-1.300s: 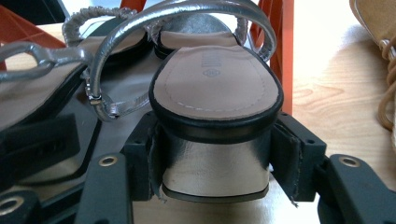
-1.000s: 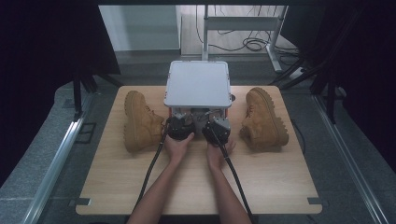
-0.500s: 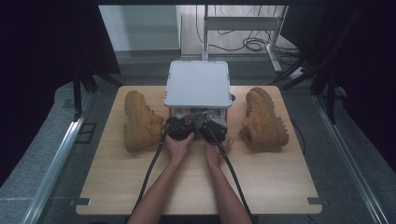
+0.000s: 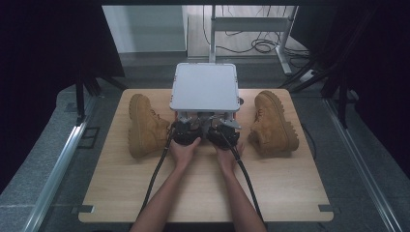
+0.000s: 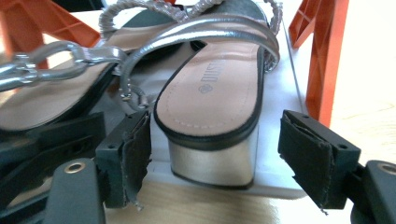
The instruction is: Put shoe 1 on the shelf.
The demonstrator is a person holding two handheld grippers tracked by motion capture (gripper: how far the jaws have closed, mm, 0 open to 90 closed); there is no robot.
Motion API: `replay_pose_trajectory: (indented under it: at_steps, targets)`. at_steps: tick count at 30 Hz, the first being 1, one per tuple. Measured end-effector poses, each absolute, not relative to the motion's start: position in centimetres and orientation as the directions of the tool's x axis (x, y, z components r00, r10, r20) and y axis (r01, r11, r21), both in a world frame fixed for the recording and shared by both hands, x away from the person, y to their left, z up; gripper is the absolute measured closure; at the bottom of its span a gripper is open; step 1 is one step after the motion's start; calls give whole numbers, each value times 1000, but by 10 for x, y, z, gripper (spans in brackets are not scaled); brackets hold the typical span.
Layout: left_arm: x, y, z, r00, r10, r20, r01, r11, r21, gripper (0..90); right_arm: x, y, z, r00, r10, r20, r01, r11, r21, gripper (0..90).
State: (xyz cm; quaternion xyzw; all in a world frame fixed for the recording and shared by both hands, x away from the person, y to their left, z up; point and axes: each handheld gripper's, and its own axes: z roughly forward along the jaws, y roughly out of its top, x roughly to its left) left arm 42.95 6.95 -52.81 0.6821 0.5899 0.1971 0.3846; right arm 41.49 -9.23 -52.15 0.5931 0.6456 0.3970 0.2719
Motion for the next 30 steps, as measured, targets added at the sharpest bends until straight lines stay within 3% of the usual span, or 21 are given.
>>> replay_pose_trajectory:
  at_steps: [8,17,20,25,30]
  targets:
    - [422,75,-526,253,941,-226,649,9,761,318,398,-108,-511,-192,972,132,514,-15,858,290]
    - [403,79,-518,251,949,-189,627,-11,779,339,382,-128,-502,-215,964,158,451,-46,891,554]
    - [393,85,-516,228,959,-170,612,-5,791,400,381,-132,-503,-214,962,168,456,-53,888,646]
    - [382,101,-519,186,968,-166,589,25,808,677,380,-134,-506,-224,960,166,463,-45,885,761]
    - [382,103,-522,189,969,-157,567,22,823,835,382,-132,-511,-240,957,165,478,-32,878,827]
